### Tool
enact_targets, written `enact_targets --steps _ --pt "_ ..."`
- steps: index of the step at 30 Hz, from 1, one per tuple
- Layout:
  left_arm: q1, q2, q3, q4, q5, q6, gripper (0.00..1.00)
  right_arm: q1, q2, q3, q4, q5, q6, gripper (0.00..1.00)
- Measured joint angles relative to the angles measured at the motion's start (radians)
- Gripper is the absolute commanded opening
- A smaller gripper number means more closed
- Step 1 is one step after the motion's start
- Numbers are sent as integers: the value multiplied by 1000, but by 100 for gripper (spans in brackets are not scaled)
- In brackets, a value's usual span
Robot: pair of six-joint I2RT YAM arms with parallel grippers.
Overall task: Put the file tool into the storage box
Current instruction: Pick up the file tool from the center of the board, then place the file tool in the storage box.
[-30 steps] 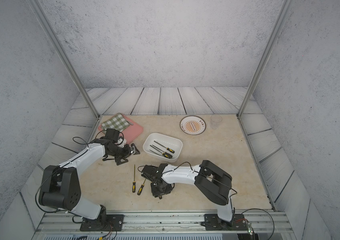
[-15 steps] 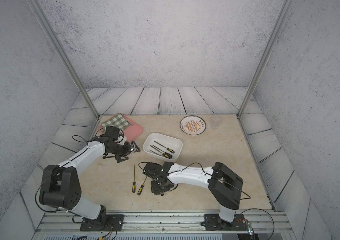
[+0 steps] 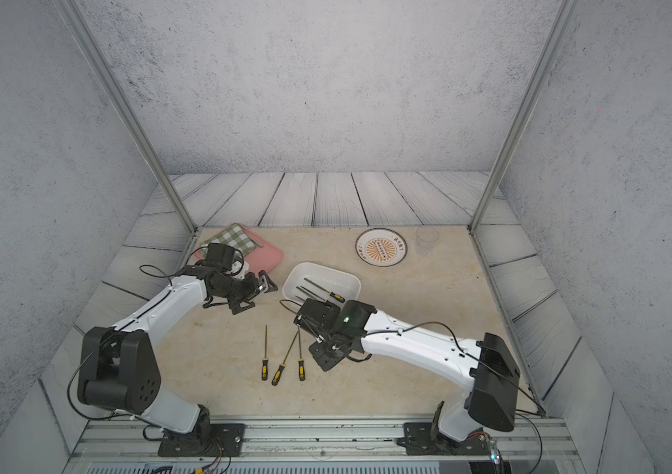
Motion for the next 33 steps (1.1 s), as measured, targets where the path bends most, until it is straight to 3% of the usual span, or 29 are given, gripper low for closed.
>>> enact_targets --steps 9,19,25,33 --pt "0 23 49 2 8 -14 100 -179 104 176 -11 -18 -240 10" --pt "0 46 82 -12 16 -18 100 -323 391 392 1 -40 -486 8" --pt "0 69 84 -25 16 -20 100 -398 558 508 16 -11 -598 8" --pt "-8 105 120 -41 20 -26 99 -455 696 549 58 48 -657 8"
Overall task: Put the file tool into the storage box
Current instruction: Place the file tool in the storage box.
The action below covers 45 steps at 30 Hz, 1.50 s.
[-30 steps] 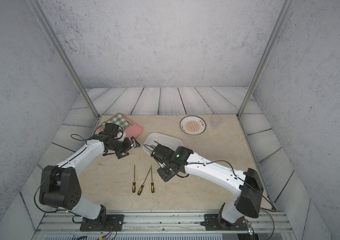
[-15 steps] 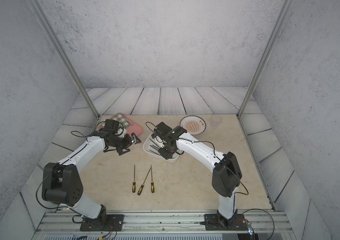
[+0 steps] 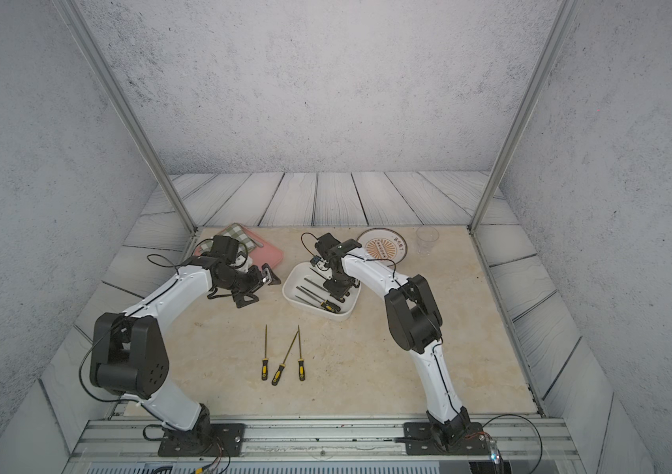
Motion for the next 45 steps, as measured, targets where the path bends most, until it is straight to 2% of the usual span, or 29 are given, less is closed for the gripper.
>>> enact_targets --steps 17,21,25,29,35,39,45 --pt "-2 28 15 -41 -3 8 99 -6 75 32 48 31 -46 10" --pt "-2 28 15 -45 -2 13 99 -6 83 36 48 35 -52 22" --pt "-2 35 17 -46 -2 14 99 -6 88 45 39 25 -44 43" --pt "-2 35 26 -53 -2 21 99 -7 88 65 29 0 -16 47" --pt "-2 35 32 -56 -11 29 99 -7 78 99 8 -39 84 48" --pt "2 35 31 -58 -21 38 99 -1 -11 62 8 -75 227 49" --pt "20 11 10 -57 -39 50 99 37 -379 -294 134 -175 480 52"
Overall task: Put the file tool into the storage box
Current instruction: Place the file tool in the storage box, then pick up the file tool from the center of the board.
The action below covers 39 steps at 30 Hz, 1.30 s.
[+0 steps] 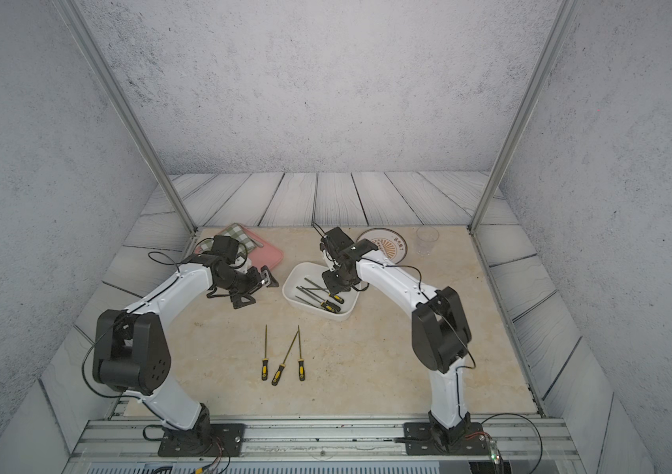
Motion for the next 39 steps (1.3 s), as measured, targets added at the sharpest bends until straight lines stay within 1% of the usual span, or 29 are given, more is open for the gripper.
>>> enact_targets --steps 1,3,5,8,11,18,24,31,39 --pt "2 -6 -6 2 -3 0 99 17 -65 -69 23 -21 46 52" --pt "5 -18 -21 6 -8 0 99 56 -150 -172 61 -45 118 53" --pt "6 -32 -40 12 -10 0 99 104 -197 -254 85 -57 182 53" --pt "6 -54 -76 26 -18 -2 99 177 -214 -343 105 -68 275 53" --pt "7 -73 -108 39 -25 -5 99 241 -214 -390 113 -85 344 53" --pt "8 -115 -162 53 -27 -21 99 365 -161 -380 125 -89 437 53" --pt "8 -185 -207 55 -35 -22 99 431 -92 -378 134 -94 471 53" --pt "8 -197 -229 51 -35 -23 99 438 8 -293 120 -93 468 54" --pt "8 -257 -259 43 -42 -23 99 438 146 -185 101 -84 456 53"
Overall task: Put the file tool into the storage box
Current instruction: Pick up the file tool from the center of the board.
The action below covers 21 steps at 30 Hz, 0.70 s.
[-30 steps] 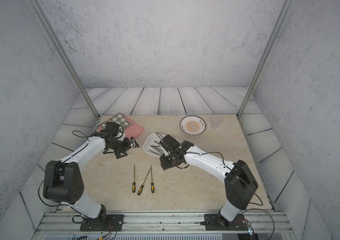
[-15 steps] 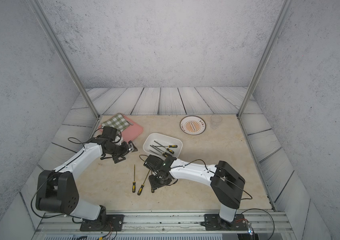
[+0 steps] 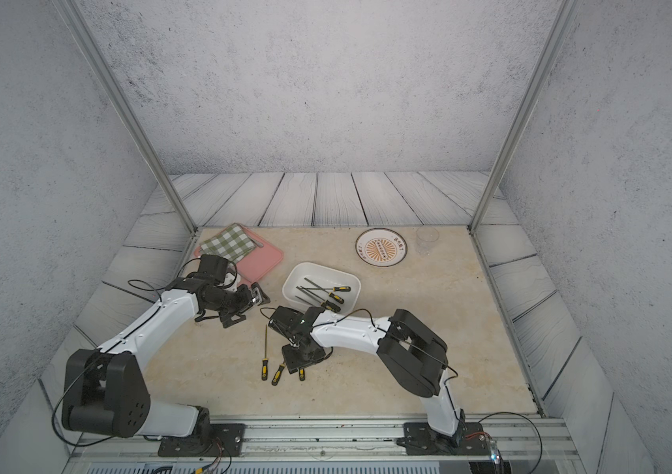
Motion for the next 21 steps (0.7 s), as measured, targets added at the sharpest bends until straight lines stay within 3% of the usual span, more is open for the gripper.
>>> enact_targets --steps 5,13,21 --pt "0 -24 -11 -10 -8 0 99 0 53 22 -24 8 -5 43" --pt "0 -31 -4 -33 -18 10 99 0 41 0 -43 58 -35 17" --pt "0 -31 56 -63 -70 54 99 -1 -147 -14 -139 144 -177 13"
